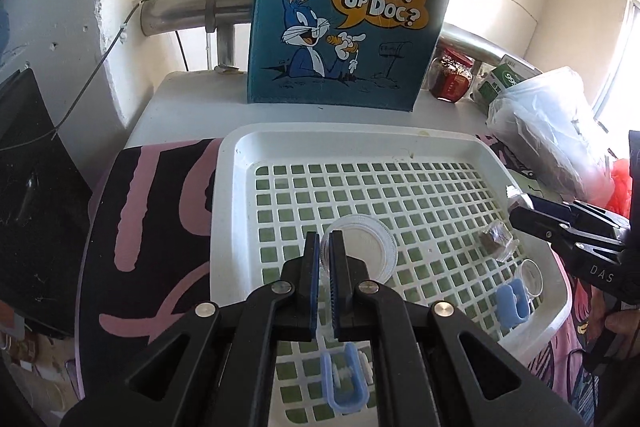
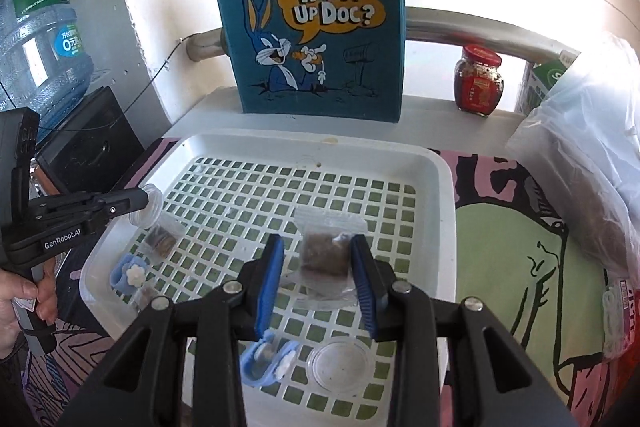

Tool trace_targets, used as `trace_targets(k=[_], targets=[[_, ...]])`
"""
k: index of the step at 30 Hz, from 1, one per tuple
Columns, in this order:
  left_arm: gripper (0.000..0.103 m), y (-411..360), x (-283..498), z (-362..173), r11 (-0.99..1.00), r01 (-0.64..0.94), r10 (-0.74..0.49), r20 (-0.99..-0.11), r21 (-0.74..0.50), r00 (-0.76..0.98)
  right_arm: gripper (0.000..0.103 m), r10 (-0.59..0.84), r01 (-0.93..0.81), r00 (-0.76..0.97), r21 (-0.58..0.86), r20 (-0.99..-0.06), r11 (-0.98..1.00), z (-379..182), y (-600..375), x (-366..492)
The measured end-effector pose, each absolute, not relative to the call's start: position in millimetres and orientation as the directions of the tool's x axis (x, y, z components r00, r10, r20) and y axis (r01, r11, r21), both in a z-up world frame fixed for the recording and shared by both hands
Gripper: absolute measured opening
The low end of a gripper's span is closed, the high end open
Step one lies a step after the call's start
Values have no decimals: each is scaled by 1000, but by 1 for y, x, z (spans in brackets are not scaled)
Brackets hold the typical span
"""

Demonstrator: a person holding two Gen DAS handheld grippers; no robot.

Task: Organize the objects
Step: 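Move both grippers over the tray and release the lid and bag, then lift both open grippers away from the tray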

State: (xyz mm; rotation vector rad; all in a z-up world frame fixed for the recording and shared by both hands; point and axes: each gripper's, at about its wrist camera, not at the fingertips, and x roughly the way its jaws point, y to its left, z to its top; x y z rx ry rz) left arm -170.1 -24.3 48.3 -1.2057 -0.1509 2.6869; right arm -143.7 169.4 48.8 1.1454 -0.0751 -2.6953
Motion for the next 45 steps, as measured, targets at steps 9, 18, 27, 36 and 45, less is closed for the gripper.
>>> trace_targets(k=[9,18,27,36,45], targets=[[4,-29,-205,23,-981,-61,187,-800,-186,-570,36,-177,170,-578,94,-797,-981,21,148,-189],[58,-41,-171,57,-966,-63,230,-725,-250,-649,48,-247,142,-707,210,-663,-967,68,172,-136],[79,-23,-68,71,-964,-186,264,-675,-188,-689,59,-336,272,-792,197,-510,-942,105,167,-6],[79,13,-22,38,-949,-234,312,-719,-210,-622,59,-326,266,-740,188,-588,-945,60,158,22],[79,42,-42,13,-963,-191,269,-771,-192,-577,59,-304,223,-652,207,-694,-953,18,150,10]])
